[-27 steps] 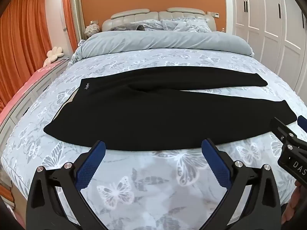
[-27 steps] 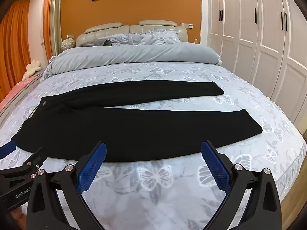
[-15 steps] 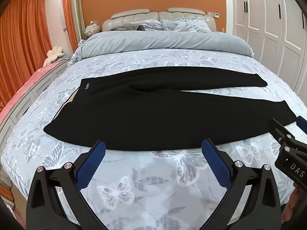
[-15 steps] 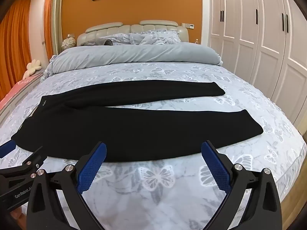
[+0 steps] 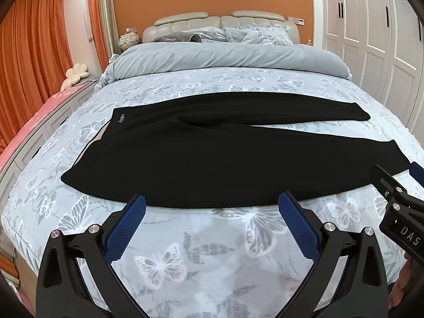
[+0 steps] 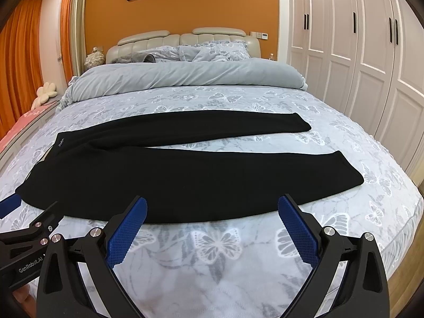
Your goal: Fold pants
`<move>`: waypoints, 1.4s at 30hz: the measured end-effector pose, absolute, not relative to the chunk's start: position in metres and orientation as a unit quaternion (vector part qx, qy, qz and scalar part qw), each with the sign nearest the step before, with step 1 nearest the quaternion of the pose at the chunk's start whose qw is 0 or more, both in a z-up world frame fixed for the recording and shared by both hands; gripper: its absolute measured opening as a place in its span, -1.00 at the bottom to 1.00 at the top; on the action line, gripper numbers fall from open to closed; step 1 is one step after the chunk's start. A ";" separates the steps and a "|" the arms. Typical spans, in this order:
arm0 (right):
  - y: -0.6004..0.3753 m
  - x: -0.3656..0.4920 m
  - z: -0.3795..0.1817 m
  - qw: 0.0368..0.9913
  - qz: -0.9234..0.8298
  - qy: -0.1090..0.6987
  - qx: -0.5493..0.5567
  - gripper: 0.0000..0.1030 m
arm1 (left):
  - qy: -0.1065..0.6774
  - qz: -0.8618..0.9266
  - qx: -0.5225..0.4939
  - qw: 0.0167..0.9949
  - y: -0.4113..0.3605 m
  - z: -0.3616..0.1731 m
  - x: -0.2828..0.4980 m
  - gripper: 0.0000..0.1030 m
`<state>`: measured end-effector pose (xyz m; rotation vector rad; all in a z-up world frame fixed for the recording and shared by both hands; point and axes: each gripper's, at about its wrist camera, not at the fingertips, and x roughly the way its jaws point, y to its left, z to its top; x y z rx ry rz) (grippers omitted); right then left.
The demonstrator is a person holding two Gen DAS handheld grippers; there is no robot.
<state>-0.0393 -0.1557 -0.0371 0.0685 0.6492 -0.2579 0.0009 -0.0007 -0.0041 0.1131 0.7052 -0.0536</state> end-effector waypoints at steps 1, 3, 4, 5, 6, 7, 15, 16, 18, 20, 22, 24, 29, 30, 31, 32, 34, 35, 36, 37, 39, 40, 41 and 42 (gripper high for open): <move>-0.157 -0.040 -0.037 0.939 -0.127 0.318 0.034 0.89 | 0.345 -0.027 0.055 0.936 0.000 -0.004 0.001 0.91; -0.156 -0.039 -0.037 0.939 -0.126 0.319 0.034 0.89 | 0.346 -0.026 0.055 0.936 0.000 -0.004 0.001 0.91; -0.157 -0.040 -0.037 0.939 -0.127 0.319 0.033 0.89 | 0.346 -0.027 0.055 0.936 0.002 -0.004 0.001 0.91; -0.155 -0.039 -0.037 0.939 -0.127 0.319 0.033 0.89 | 0.346 -0.027 0.055 0.936 0.002 -0.004 0.001 0.91; -0.156 -0.039 -0.037 0.939 -0.126 0.318 0.033 0.89 | 0.346 -0.027 0.055 0.936 0.002 -0.004 0.001 0.91; -0.157 -0.040 -0.037 0.939 -0.126 0.318 0.034 0.89 | 0.346 -0.027 0.055 0.936 0.002 -0.004 0.001 0.91; -0.154 -0.041 -0.037 0.939 -0.126 0.319 0.034 0.89 | 0.346 -0.027 0.055 0.936 0.003 -0.004 0.001 0.91; -0.154 -0.041 -0.037 0.939 -0.126 0.319 0.034 0.89 | 0.346 -0.027 0.055 0.936 0.003 -0.004 0.001 0.91; -0.152 -0.040 -0.037 0.939 -0.126 0.319 0.034 0.89 | 0.346 -0.027 0.054 0.936 0.003 -0.004 0.001 0.91; -0.151 -0.040 -0.037 0.939 -0.126 0.319 0.034 0.90 | 0.346 -0.027 0.055 0.936 0.003 -0.004 0.001 0.91; -0.153 -0.041 -0.037 0.939 -0.126 0.319 0.034 0.89 | 0.347 -0.027 0.054 0.936 0.003 -0.004 0.001 0.91; -0.153 -0.041 -0.037 0.939 -0.126 0.319 0.034 0.89 | 0.346 -0.027 0.055 0.936 0.003 -0.004 0.001 0.91; -0.153 -0.041 -0.037 0.939 -0.126 0.319 0.034 0.89 | 0.347 -0.028 0.054 0.936 0.003 -0.004 0.001 0.91; -0.152 -0.040 -0.037 0.939 -0.126 0.319 0.034 0.89 | 0.346 -0.028 0.054 0.936 0.003 -0.004 0.001 0.91; -0.154 -0.041 -0.037 0.939 -0.126 0.319 0.034 0.89 | 0.346 -0.027 0.055 0.936 0.003 -0.004 0.001 0.91; -0.153 -0.041 -0.037 0.939 -0.126 0.319 0.034 0.89 | 0.346 -0.027 0.054 0.936 0.003 -0.004 0.001 0.91; -0.154 -0.041 -0.037 0.939 -0.126 0.319 0.034 0.89 | 0.347 -0.028 0.054 0.936 0.003 -0.004 0.001 0.91; -0.154 -0.041 -0.037 0.939 -0.125 0.319 0.034 0.89 | 0.347 -0.027 0.055 0.936 0.003 -0.004 0.001 0.91; -0.153 -0.041 -0.037 0.939 -0.126 0.319 0.034 0.89 | 0.347 -0.027 0.054 0.936 0.003 -0.004 0.001 0.91; -0.155 -0.041 -0.036 0.939 -0.126 0.319 0.034 0.90 | 0.347 -0.028 0.054 0.936 0.003 -0.004 0.001 0.91; -0.155 -0.041 -0.036 0.939 -0.125 0.319 0.034 0.89 | 0.347 -0.028 0.054 0.936 0.003 -0.004 0.001 0.91; -0.153 -0.041 -0.036 0.939 -0.125 0.319 0.033 0.89 | 0.347 -0.028 0.054 0.936 0.003 -0.004 0.001 0.91; -0.152 -0.041 -0.037 0.939 -0.125 0.319 0.033 0.89 | 0.347 -0.028 0.054 0.936 0.003 -0.004 0.001 0.91; -0.151 -0.041 -0.038 0.939 -0.125 0.319 0.034 0.89 | 0.347 -0.028 0.054 0.936 0.003 -0.004 0.001 0.91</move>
